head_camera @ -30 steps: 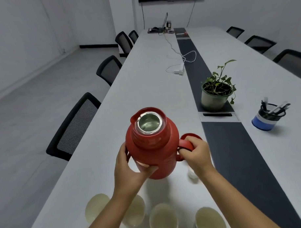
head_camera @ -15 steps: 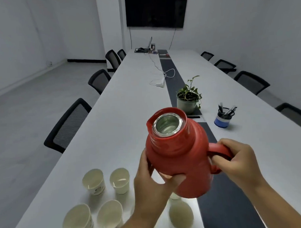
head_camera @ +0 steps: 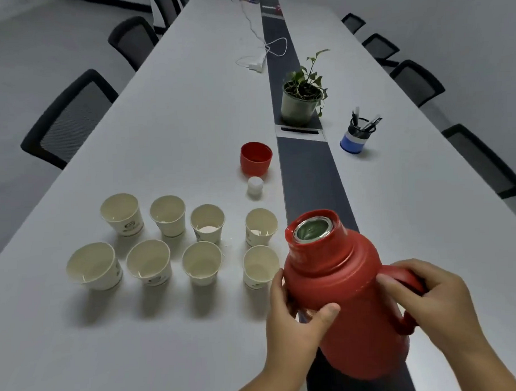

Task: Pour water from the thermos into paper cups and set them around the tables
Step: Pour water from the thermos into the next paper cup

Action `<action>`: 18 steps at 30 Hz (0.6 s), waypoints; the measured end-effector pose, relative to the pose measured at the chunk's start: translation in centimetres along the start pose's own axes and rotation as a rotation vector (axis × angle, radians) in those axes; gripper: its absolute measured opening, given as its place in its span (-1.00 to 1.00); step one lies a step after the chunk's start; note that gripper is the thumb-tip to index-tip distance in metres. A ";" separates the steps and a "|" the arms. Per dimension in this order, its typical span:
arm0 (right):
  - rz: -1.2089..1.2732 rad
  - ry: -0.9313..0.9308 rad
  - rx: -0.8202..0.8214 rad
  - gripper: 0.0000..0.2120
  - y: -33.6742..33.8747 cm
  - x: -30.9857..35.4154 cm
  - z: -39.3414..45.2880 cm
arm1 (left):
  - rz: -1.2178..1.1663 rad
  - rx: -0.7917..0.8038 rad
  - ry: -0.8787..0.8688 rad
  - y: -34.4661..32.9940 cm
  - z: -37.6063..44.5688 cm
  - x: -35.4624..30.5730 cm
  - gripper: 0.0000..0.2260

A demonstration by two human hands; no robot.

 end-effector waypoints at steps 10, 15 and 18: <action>-0.260 0.020 0.171 -0.67 -3.3 -2.1 1.9 | -0.056 -0.106 0.189 -0.1 -2.0 5.2 -0.18; -0.373 0.073 0.225 -0.75 -5.1 -1.2 3.1 | -0.076 -0.178 0.190 0.0 -2.1 6.1 -0.28; -0.455 0.126 0.235 -0.79 -5.9 -0.5 3.7 | -0.100 -0.208 0.176 0.2 -1.9 6.0 -0.34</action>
Point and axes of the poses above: each hand's wrist, its own z-axis towards the middle knuckle, its own y-axis out of the back of the hand, x = y × z, the point moved 7 cm from there along z, towards the middle knuckle, and after that the axes turned 12 degrees about -y, right-handed, at the moved point
